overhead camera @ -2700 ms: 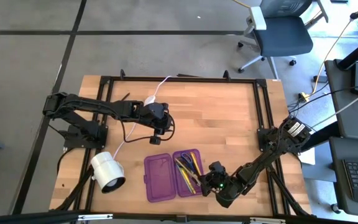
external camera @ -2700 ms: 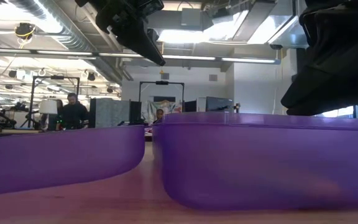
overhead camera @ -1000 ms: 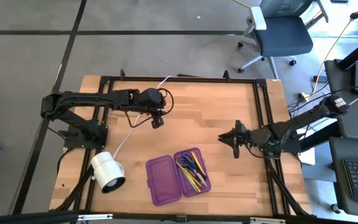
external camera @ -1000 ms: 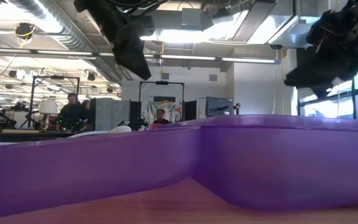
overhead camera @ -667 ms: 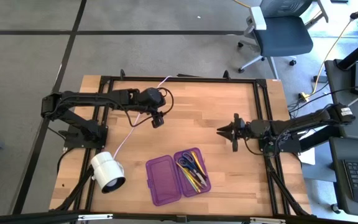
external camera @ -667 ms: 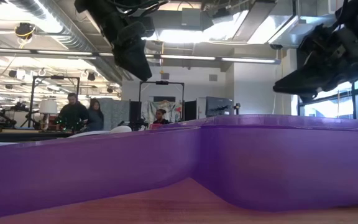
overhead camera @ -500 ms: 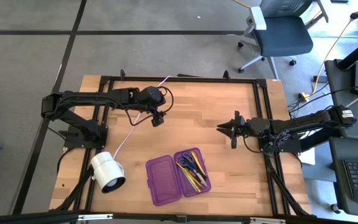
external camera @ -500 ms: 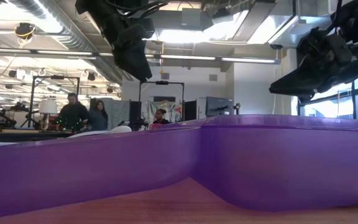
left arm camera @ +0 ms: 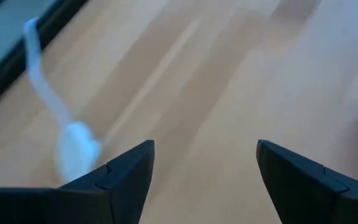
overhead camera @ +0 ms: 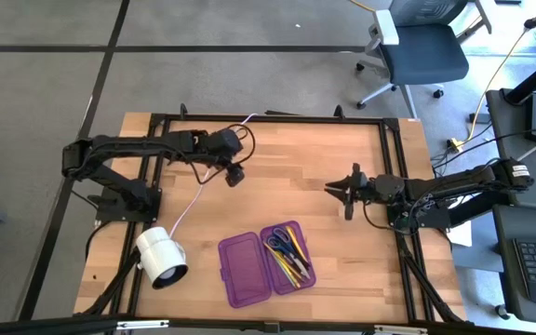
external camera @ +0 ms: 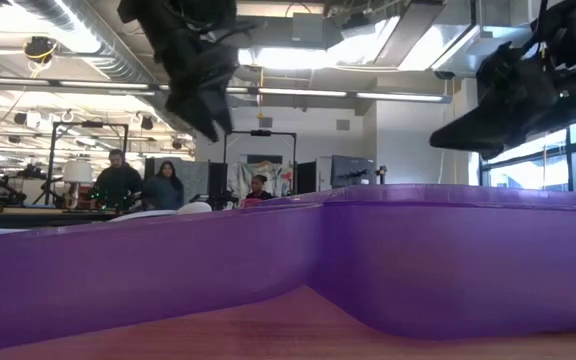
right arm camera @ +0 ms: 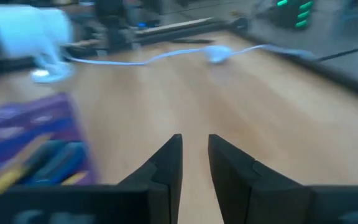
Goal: Pick & place school supplies into a supply box
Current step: Put the black pen into the purple supply box
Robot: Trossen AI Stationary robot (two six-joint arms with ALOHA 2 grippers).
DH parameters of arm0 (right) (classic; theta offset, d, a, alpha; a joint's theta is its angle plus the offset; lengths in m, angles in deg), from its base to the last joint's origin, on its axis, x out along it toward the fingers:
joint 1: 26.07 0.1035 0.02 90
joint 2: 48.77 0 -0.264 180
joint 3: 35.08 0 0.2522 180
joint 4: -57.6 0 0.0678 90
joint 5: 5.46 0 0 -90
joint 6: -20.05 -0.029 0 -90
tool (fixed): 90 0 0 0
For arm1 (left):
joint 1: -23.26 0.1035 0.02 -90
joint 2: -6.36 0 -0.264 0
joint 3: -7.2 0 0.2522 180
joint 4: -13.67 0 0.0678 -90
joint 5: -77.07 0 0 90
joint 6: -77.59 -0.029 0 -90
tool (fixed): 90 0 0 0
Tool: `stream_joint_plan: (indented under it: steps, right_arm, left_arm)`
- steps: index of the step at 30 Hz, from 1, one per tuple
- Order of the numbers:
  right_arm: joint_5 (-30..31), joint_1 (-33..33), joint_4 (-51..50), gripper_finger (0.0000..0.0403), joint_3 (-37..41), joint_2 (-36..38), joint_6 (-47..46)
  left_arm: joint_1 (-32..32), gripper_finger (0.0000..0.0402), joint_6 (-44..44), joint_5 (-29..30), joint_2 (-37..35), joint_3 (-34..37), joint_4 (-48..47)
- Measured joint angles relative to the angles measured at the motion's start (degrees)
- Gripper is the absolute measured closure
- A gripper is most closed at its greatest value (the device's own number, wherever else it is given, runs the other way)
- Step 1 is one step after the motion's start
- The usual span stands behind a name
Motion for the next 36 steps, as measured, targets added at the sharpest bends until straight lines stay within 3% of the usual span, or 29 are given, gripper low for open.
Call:
stream_joint_plan:
  steps: [4, 10, 14, 21, 29, 36]
  right_arm:
    - [-5.09, 0.00, 0.42, 0.0321, -0.04, 0.00, -0.15]
    - [-6.21, 0.00, 0.40, 0.0321, -0.04, -0.02, -4.37]
    - [-6.21, 0.00, 0.45, 0.0321, -0.04, -0.02, -2.09]
    - [-6.21, 0.00, 0.40, 0.0321, -0.04, -0.02, 0.18]
    - [-5.46, 0.00, 0.39, 0.0321, -0.06, -0.02, 0.35]
    - [-5.32, 0.00, 0.38, 0.0321, -0.07, -0.02, 0.35]
  left_arm:
    - [4.36, 0.0128, -0.93, 3.31, 0.00, 0.00, -5.41]
    - [13.17, 0.0128, 1.66, 8.37, 0.06, 0.00, -13.68]
    - [20.13, 0.0128, 3.24, 8.65, 0.20, 0.00, -16.15]
    - [29.44, 0.0128, -2.82, 7.06, 3.52, 0.00, -16.60]
    - [33.05, 0.0128, -5.09, 5.52, 11.07, 0.00, -16.62]
    - [34.28, 0.0128, 0.31, 7.71, 16.22, 0.00, -16.59]
